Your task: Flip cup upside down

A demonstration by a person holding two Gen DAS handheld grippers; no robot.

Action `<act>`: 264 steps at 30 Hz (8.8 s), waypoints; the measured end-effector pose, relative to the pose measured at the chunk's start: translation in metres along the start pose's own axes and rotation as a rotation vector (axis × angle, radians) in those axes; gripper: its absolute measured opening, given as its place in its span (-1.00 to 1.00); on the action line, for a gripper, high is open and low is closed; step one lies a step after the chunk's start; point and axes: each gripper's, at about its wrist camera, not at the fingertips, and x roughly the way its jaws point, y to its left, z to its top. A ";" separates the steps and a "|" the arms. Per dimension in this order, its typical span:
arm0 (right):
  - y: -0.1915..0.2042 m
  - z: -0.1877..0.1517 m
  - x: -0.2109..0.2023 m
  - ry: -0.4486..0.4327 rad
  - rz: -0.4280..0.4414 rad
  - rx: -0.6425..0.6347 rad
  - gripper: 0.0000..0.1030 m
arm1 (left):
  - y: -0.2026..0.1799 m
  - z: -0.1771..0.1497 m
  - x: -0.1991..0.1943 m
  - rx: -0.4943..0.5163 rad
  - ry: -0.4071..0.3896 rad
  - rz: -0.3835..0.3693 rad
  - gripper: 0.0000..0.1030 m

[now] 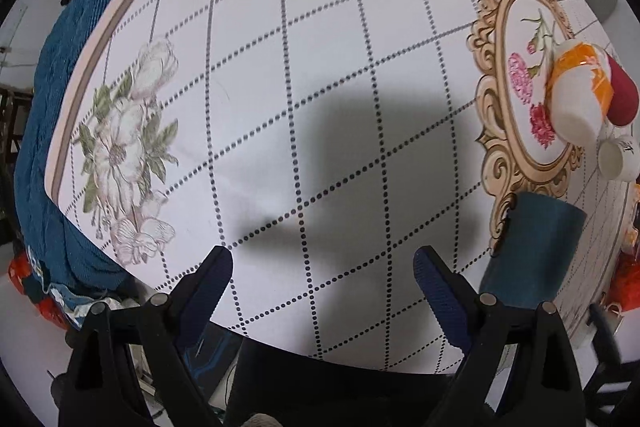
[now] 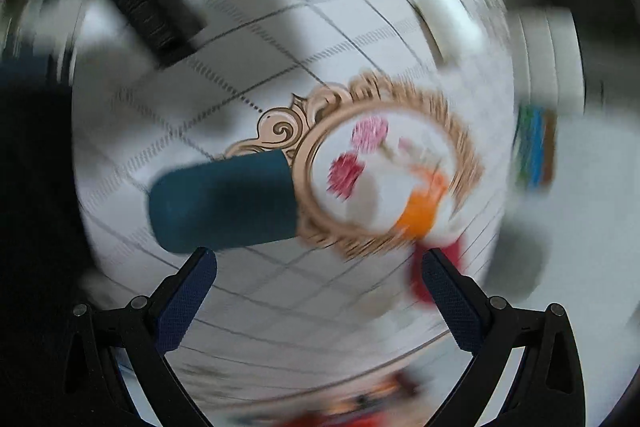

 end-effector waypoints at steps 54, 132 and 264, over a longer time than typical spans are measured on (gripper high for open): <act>0.142 -0.020 0.094 -0.141 -0.277 -1.335 0.39 | 0.027 0.010 0.029 -0.030 0.044 0.004 0.80; -0.111 -0.126 0.216 0.346 0.875 1.037 0.61 | -0.093 -0.008 -0.008 0.303 -0.063 0.087 0.97; 0.016 -0.324 -0.328 -0.401 -0.099 1.783 0.94 | -0.032 -0.266 -0.334 0.397 -0.739 -0.053 0.97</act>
